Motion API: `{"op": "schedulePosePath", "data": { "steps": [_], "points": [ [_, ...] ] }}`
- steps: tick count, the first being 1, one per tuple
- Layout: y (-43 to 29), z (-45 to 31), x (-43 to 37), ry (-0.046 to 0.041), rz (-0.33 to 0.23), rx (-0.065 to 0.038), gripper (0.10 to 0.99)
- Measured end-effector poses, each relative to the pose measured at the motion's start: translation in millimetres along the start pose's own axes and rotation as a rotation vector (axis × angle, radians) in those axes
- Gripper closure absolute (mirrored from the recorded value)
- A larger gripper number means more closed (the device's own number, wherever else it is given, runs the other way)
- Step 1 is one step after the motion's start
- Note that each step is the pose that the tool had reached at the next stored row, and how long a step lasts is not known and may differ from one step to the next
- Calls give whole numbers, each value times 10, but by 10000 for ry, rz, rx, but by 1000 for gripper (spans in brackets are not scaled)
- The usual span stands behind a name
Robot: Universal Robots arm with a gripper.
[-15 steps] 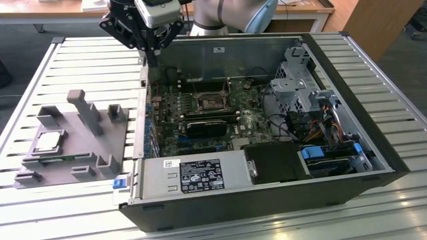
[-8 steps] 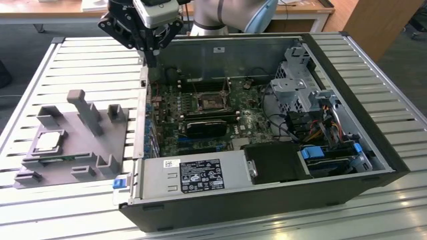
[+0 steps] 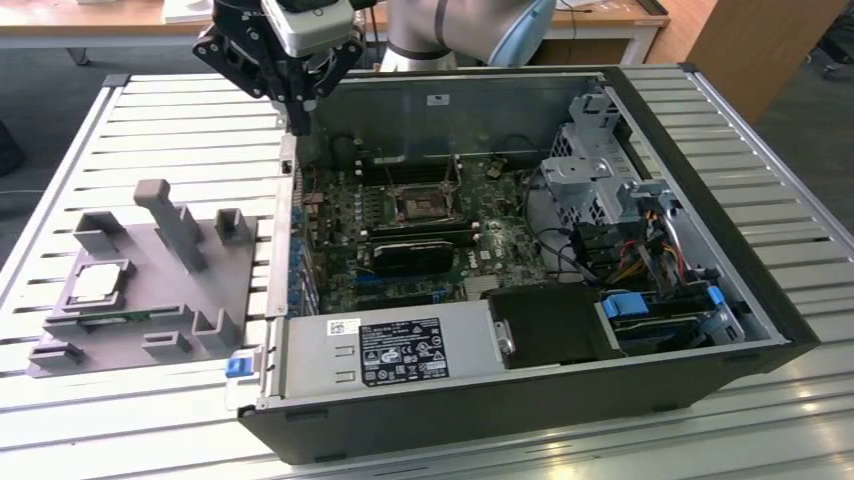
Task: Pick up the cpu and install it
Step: 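Reach for the cpu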
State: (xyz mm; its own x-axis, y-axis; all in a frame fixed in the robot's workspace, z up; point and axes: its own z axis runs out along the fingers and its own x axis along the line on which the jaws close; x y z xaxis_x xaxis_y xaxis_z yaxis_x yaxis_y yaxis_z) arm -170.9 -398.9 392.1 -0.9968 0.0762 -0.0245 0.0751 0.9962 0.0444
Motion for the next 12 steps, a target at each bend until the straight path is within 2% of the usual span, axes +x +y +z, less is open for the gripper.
{"op": "schedulePosePath", "data": {
  "steps": [12],
  "points": [
    [-3, 0, 34, 0, 0, 0, 980]
  ]
}}
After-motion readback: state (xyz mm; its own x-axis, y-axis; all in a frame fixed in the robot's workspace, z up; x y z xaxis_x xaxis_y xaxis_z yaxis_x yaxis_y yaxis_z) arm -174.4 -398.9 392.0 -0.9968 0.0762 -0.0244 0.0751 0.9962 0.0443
